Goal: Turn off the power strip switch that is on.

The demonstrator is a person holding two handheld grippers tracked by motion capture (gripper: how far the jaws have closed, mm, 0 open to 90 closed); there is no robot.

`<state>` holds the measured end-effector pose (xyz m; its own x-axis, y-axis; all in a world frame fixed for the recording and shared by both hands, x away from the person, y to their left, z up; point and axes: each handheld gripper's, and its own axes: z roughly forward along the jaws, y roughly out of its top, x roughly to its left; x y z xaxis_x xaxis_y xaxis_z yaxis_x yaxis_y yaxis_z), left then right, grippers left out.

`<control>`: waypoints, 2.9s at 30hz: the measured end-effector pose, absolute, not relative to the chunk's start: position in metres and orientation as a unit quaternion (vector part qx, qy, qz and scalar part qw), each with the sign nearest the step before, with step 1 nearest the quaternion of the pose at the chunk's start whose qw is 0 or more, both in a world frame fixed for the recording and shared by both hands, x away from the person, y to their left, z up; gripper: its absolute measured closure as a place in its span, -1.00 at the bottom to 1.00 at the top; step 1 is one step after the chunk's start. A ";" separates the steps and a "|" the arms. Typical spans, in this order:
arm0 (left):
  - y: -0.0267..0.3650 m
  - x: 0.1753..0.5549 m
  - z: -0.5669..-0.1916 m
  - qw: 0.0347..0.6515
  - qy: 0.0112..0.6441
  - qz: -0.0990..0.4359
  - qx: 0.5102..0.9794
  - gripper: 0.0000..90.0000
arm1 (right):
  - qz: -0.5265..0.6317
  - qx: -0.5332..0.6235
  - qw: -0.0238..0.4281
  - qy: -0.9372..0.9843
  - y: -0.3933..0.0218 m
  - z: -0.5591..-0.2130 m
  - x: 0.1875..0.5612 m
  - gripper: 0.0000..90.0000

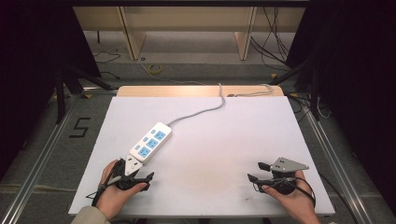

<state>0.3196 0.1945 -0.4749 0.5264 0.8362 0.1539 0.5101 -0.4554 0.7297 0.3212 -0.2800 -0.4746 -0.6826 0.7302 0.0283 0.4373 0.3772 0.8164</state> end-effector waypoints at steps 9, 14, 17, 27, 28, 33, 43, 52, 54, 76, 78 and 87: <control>0.196 0.317 -0.471 0.316 0.423 0.263 0.808 -0.21 | 0.426 0.360 0.171 0.812 -0.279 -0.474 0.321 -0.18; 0.197 0.317 -0.469 0.317 0.424 0.261 0.808 0.09 | 0.427 0.360 0.171 0.812 -0.279 -0.474 0.321 -0.18; 0.197 0.317 -0.470 0.313 0.423 0.256 0.811 0.27 | 0.427 0.361 0.170 0.811 -0.279 -0.474 0.321 -0.18; 0.204 0.318 -0.463 0.303 0.433 0.256 0.809 0.99 | 0.428 0.361 0.171 0.811 -0.279 -0.474 0.321 -0.20; 0.204 0.318 -0.462 0.302 0.436 0.254 0.809 0.99 | 0.428 0.361 0.171 0.811 -0.279 -0.474 0.321 -0.20; 0.204 0.319 -0.459 0.299 0.442 0.250 0.808 0.99 | 0.428 0.361 0.171 0.811 -0.279 -0.474 0.321 -0.20; 0.205 0.322 -0.455 0.300 0.457 0.246 0.801 0.99 | 0.428 0.362 0.171 0.810 -0.279 -0.474 0.320 -0.21; 0.208 0.327 -0.451 0.298 0.466 0.249 0.795 0.99 | 0.427 0.361 0.171 0.811 -0.279 -0.474 0.320 -0.21; 0.209 0.328 -0.450 0.297 0.467 0.250 0.794 0.99 | 0.427 0.362 0.171 0.811 -0.278 -0.474 0.320 -0.21; 0.211 0.340 -0.445 0.283 0.482 0.255 0.789 0.99 | 0.427 0.362 0.171 0.811 -0.278 -0.474 0.320 -0.21; 0.211 0.341 -0.445 0.284 0.485 0.255 0.787 0.99 | 0.427 0.362 0.171 0.811 -0.278 -0.474 0.320 -0.21; 0.212 0.347 -0.442 0.277 0.490 0.257 0.785 0.99 | 0.427 0.362 0.172 0.810 -0.278 -0.474 0.320 -0.22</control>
<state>0.3473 0.2124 -0.4418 0.3873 0.9125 0.1319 0.6272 -0.3656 0.6877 0.3200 -0.2780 -0.4745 -0.6786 0.7339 0.0302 0.4397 0.3729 0.8171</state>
